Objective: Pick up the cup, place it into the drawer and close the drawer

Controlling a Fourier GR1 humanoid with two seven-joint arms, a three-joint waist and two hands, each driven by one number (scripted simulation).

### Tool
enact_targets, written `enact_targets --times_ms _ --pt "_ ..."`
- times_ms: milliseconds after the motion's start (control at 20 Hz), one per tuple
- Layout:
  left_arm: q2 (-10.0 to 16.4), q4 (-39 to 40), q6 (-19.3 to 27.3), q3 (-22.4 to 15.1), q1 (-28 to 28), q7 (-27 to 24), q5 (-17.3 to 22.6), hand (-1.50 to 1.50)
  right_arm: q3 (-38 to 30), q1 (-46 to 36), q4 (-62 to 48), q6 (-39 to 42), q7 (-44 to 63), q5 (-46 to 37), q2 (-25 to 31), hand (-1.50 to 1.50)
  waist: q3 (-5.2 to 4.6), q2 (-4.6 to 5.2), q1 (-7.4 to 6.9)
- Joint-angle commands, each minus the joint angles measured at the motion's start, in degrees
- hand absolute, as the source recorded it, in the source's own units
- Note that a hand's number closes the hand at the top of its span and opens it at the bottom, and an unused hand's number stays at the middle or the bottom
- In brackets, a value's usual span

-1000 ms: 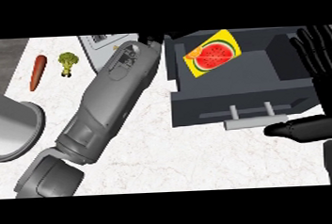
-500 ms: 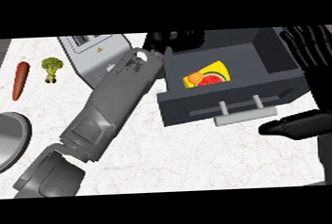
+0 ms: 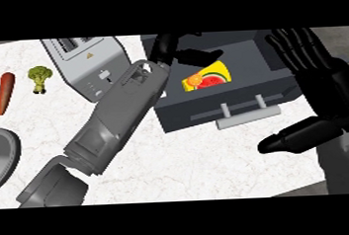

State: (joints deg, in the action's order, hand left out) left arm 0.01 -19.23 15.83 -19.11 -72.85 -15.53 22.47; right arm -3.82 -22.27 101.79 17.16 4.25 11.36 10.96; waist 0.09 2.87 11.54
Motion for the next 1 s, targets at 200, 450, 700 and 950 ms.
enact_targets --times_ms 200,450,700,950 --pt "0.0 -4.3 -2.2 3.2 -0.3 -7.3 9.1 -1.50 6.4 -1.6 -0.9 12.6 1.8 8.7 1.4 1.50 -0.08 0.01 -0.63" --pt "0.0 -4.1 0.7 4.3 0.5 -11.8 12.6 -1.50 13.3 -0.2 -0.6 19.5 7.7 3.5 8.0 1.50 -0.16 -0.80 -2.77" --pt "0.0 -3.0 3.2 3.2 -0.6 -12.3 13.9 -1.50 15.2 4.2 1.0 19.5 8.4 -6.2 11.7 -1.50 -0.04 -1.84 -5.84" --pt "0.0 -5.3 2.0 3.0 4.2 -15.5 15.4 -1.50 17.8 7.5 -0.9 13.2 1.4 -23.4 12.0 -1.50 -0.02 -2.46 -9.59"
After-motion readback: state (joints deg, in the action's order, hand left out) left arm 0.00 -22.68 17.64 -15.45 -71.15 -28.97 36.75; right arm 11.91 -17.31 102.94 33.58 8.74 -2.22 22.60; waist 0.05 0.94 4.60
